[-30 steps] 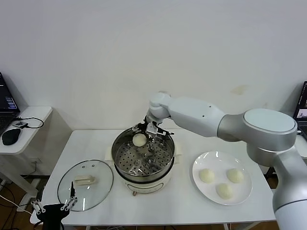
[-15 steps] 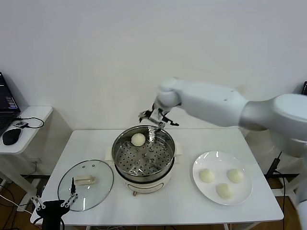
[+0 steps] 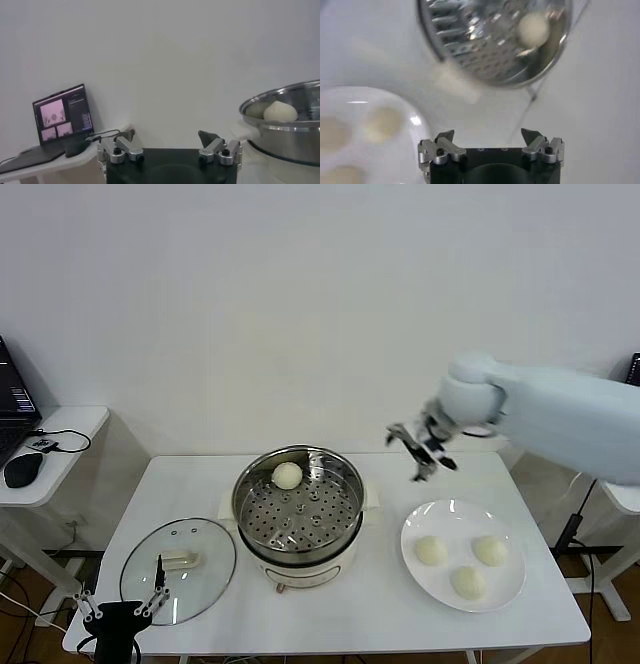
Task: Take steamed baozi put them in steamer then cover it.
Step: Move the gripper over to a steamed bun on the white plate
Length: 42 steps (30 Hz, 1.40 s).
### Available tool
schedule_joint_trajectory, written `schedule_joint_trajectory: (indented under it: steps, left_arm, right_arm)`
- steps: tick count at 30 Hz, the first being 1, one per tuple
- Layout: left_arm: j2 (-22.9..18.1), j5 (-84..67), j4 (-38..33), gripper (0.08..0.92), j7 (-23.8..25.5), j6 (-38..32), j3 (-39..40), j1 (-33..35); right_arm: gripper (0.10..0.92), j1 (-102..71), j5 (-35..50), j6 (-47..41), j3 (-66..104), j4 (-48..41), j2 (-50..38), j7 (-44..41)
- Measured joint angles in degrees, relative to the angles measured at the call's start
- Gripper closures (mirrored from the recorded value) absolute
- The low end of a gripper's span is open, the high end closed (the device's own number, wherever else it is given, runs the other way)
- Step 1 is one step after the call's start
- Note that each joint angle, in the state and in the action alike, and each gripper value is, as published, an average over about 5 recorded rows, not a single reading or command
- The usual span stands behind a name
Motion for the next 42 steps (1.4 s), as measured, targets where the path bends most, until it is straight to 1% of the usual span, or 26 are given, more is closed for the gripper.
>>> schedule_joint_trajectory:
  steps: [8,17,24,32,42]
  left_arm:
    - [-0.41,0.11,0.38,0.177,-0.03,-0.01,-0.18,0.00]
    - [-0.52,0.04,0.98,0.177,-0.04,-0.01,-0.81,-0.24]
    - [-0.64,-0.09,1.02,0.177,-0.05,-0.01,-1.31,-0.32]
    - [-0.81,-0.35,0.72,0.177,-0.06,0.00,-1.66,-0.18]
    - [-1.04,-0.44,0.67,0.177,-0.16,-0.06,-2.41,-0.10]
  right_arm:
    - [0.203,-7.05,-1.65,-4.31,1.87,4.82,-8.68,0.77]
    - [0.203,-19.00,-4.62,-5.63,8.72,4.81,-12.00,1.75]
    - [0.203,-26.57,-7.33,-6.09,13.56,3.04,-12.07,2.48]
    - [0.205,-32.87,-10.18,-6.13,17.78,-0.22,-10.11,2.74]
    - [0.236,-37.71,-12.63,-5.31,21.55,-5.40,-6.34,3.64]
